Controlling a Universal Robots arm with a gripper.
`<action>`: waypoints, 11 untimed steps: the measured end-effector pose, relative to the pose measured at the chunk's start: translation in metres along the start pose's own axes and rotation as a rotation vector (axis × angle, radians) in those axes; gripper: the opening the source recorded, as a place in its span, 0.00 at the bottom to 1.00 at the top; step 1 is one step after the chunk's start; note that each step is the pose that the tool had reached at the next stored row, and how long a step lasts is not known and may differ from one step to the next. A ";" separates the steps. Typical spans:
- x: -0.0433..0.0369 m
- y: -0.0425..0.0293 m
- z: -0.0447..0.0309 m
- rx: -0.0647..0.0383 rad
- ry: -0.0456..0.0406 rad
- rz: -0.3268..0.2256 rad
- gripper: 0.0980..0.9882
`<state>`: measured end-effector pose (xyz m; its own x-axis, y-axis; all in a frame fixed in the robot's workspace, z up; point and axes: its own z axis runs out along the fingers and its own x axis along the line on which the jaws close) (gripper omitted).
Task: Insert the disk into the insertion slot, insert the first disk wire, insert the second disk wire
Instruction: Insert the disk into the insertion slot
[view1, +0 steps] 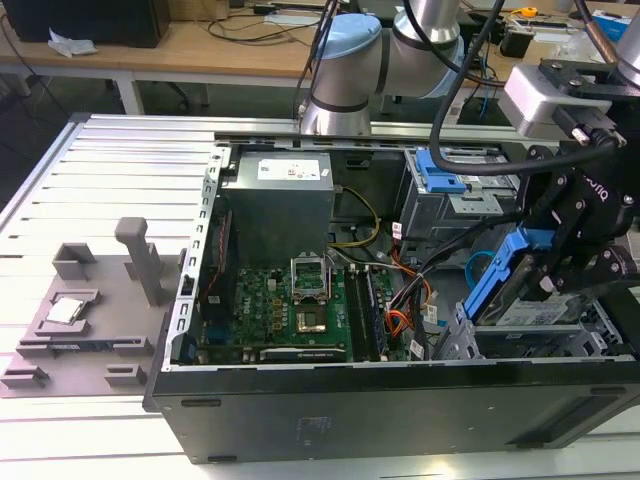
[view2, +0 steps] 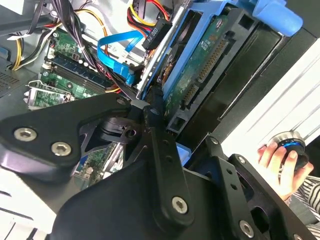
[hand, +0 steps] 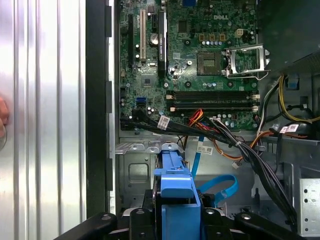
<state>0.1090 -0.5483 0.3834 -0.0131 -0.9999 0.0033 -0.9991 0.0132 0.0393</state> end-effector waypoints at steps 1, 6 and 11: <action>0.0000 0.0000 0.0000 0.000 0.0004 0.000 0.31; 0.0000 0.0000 0.0008 0.000 0.0000 0.000 0.38; 0.0000 -0.0001 0.0014 0.000 0.0000 0.000 0.15</action>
<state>0.1090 -0.5483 0.3819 -0.0131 -0.9999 0.0033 -0.9991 0.0133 0.0393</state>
